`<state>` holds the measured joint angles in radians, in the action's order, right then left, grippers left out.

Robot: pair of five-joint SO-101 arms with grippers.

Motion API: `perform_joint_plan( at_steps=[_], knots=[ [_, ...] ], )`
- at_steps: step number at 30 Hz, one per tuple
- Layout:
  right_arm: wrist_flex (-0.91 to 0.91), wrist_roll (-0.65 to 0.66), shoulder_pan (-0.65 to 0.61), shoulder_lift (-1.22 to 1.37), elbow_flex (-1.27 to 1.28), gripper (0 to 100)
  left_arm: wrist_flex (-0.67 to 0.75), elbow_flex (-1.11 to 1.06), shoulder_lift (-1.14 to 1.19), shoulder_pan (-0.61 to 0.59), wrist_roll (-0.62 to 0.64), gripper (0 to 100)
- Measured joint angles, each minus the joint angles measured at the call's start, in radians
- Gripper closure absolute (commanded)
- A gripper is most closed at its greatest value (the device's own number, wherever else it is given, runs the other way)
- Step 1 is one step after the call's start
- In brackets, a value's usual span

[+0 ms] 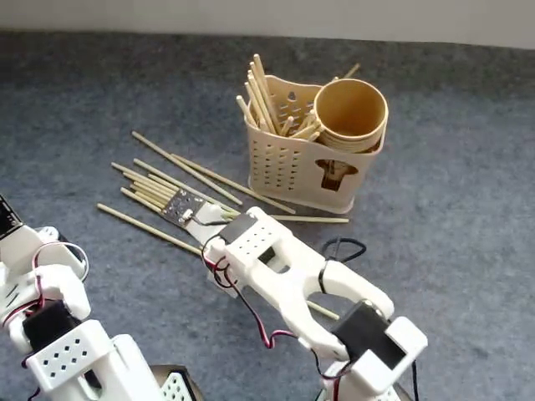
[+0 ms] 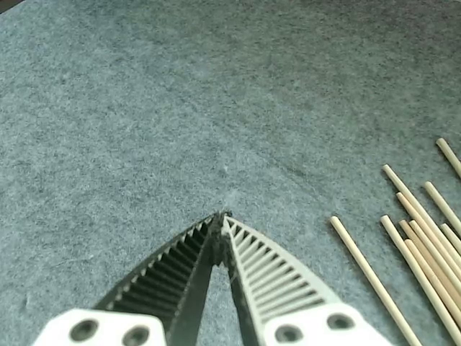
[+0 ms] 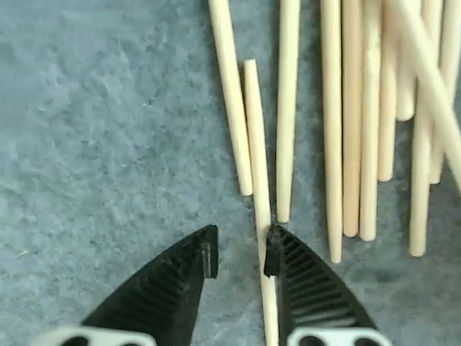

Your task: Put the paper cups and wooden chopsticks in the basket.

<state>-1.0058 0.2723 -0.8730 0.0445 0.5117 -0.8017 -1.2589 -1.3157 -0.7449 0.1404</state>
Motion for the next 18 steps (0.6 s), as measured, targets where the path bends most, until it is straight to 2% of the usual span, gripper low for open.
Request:
perform_joint_plan(
  at_steps=[18],
  knots=[
    [0.031, -0.002, 0.026, 0.035, 0.000, 88.3, 0.000, 0.000, 0.000, 0.000, 0.000, 99]
  ],
)
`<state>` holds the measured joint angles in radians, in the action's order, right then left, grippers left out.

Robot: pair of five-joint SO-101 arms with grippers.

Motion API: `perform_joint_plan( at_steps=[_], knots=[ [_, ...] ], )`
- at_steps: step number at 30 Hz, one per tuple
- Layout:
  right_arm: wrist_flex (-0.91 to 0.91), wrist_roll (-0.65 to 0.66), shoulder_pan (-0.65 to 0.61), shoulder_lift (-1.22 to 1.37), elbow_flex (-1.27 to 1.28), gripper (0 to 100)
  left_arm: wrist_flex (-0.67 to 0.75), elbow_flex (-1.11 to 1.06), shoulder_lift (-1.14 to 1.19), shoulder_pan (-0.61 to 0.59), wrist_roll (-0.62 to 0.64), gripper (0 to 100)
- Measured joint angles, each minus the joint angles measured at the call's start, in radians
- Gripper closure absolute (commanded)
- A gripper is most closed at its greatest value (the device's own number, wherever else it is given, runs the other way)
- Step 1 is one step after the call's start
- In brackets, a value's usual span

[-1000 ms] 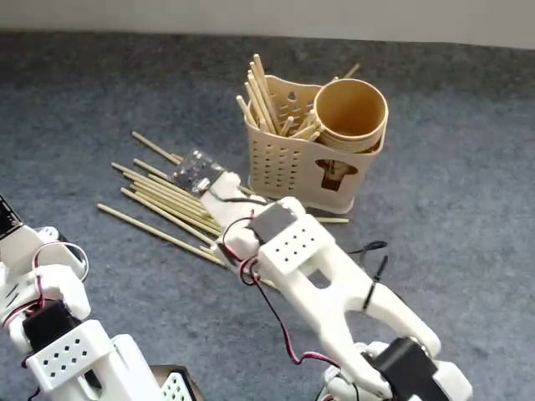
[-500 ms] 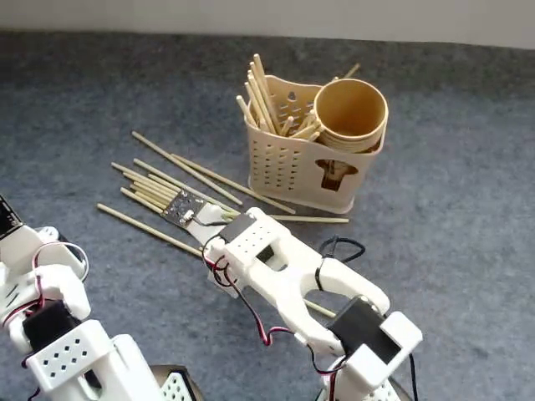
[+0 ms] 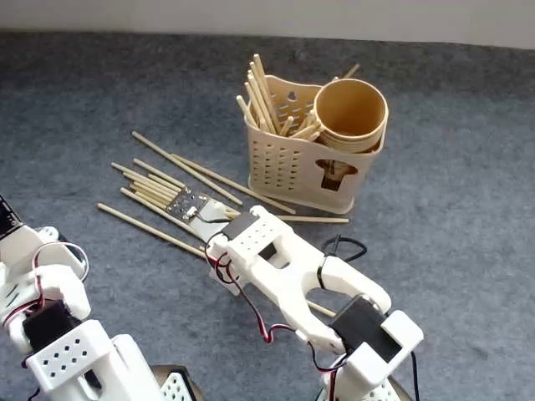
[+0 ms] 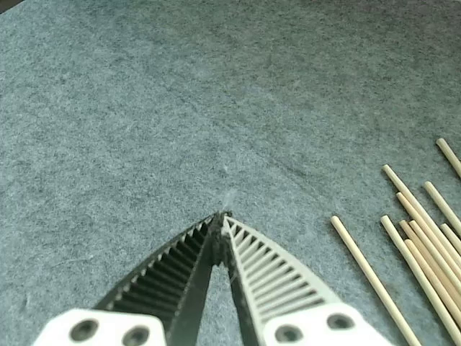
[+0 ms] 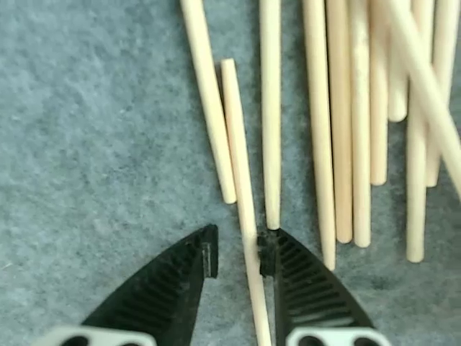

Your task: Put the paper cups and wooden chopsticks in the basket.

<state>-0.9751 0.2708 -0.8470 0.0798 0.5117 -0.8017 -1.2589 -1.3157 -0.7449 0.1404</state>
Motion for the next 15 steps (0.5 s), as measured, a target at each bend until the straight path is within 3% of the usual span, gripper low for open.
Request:
perform_joint_plan(
  at_steps=[6, 15],
  knots=[
    [0.005, 0.000, 0.003, 0.029, -0.006, 99.8, 0.000, 0.000, 0.000, 0.000, 0.000, 99],
    [-0.012, 0.064, 0.018, 0.087, -0.041, 99.3, 0.000, 0.000, 0.000, 0.000, 0.000, 99]
  ],
)
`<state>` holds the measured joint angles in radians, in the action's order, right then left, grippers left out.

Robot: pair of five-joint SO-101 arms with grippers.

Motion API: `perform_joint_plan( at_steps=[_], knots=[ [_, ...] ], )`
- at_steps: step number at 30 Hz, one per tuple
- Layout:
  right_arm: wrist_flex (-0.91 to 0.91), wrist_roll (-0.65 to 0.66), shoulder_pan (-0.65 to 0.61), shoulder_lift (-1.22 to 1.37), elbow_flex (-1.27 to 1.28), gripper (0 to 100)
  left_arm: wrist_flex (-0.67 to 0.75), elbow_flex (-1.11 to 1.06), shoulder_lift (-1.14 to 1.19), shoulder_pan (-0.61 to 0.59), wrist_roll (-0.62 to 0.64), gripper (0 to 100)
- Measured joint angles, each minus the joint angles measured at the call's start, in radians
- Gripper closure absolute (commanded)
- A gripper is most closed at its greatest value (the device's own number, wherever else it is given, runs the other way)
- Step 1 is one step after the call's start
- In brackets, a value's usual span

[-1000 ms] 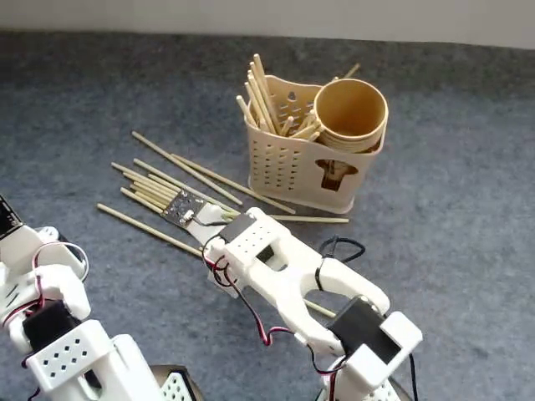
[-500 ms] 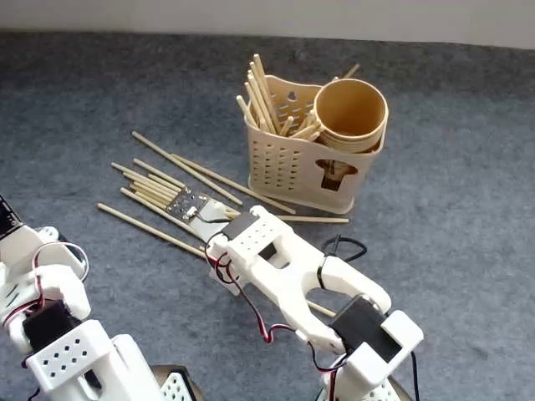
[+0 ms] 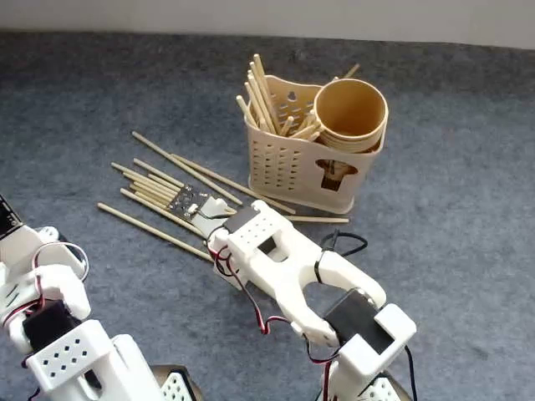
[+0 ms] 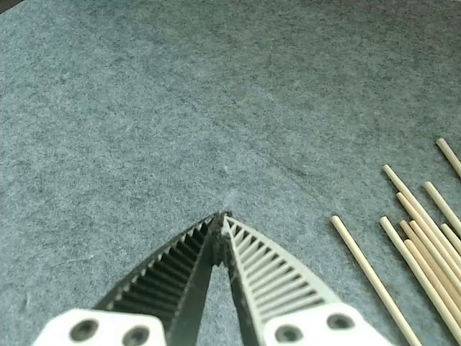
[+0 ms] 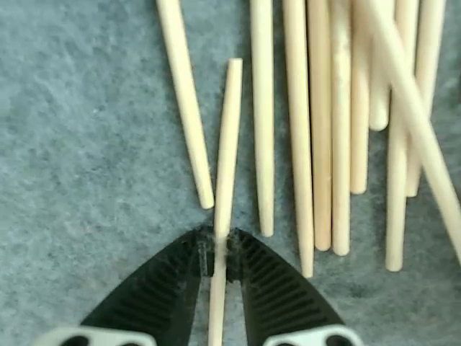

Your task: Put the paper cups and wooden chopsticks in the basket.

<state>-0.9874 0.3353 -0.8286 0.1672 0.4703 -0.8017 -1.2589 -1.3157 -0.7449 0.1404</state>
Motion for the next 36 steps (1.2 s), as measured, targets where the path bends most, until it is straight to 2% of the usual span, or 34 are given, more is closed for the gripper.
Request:
perform_joint_plan(
  at_steps=[14, 21, 30, 36],
  knots=[
    [-0.071, 0.011, -0.003, -0.293, 0.091, 99.3, 0.000, 0.000, 0.000, 0.000, 0.000, 99],
    [-0.077, 0.005, -0.005, -0.532, 0.157, 99.3, 0.000, 0.000, 0.000, 0.000, 0.000, 99],
    [-0.078, -0.207, 0.000, -0.819, 0.173, 99.3, 0.000, 0.000, 0.000, 0.000, 0.000, 99],
    [-0.078, -0.290, 0.103, -0.973, 0.173, 99.3, 0.000, 0.000, 0.000, 0.000, 0.000, 99]
  ],
)
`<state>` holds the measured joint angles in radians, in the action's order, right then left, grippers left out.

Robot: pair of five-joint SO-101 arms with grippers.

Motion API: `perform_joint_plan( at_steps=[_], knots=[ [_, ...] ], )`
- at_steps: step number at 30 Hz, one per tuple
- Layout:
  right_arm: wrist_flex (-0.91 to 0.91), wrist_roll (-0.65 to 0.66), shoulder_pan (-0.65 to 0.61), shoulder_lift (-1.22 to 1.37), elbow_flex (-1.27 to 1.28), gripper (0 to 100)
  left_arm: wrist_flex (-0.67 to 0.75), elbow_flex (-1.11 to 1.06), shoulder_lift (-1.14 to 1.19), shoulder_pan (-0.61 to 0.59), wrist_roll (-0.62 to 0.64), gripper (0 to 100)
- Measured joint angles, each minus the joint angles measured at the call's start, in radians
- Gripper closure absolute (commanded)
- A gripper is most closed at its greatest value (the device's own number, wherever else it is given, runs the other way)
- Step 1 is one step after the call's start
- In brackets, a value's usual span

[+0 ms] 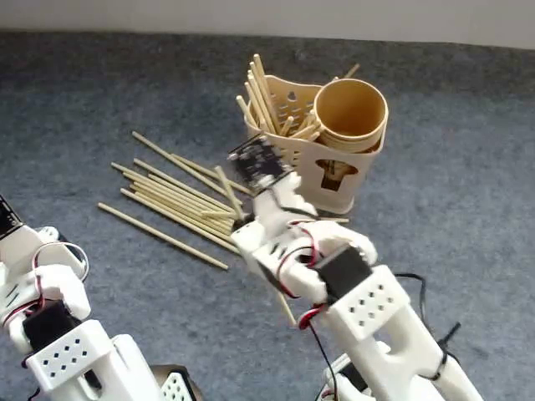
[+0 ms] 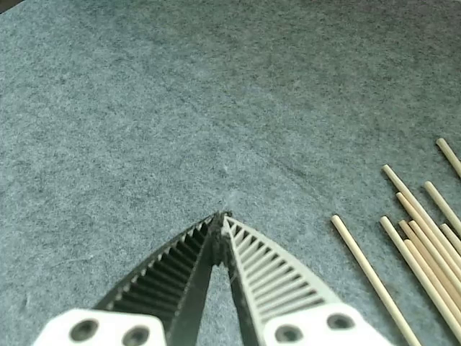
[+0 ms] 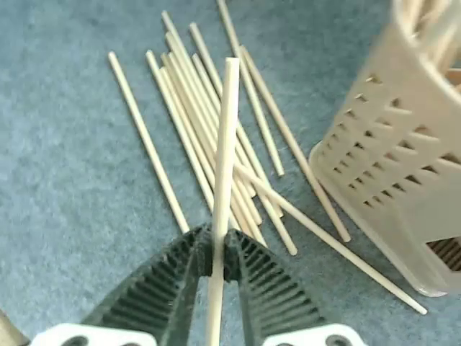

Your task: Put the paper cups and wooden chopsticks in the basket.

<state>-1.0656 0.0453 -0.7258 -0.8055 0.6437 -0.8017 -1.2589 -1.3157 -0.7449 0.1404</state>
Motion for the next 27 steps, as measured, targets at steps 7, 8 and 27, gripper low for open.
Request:
perform_joint_plan(
  at_steps=[7, 8, 27],
  knots=[
    [0.126, -0.028, 0.114, -0.161, 0.000, 99.3, 0.000, 0.000, 0.000, 0.000, 0.000, 99],
    [0.152, -0.028, 0.127, -0.180, 0.000, 99.3, 0.000, 0.000, 0.000, 0.000, 0.000, 99],
    [0.902, -0.028, 0.219, -0.261, 0.000, 99.3, 0.000, 0.000, 0.000, 0.000, 0.000, 99]
  ],
)
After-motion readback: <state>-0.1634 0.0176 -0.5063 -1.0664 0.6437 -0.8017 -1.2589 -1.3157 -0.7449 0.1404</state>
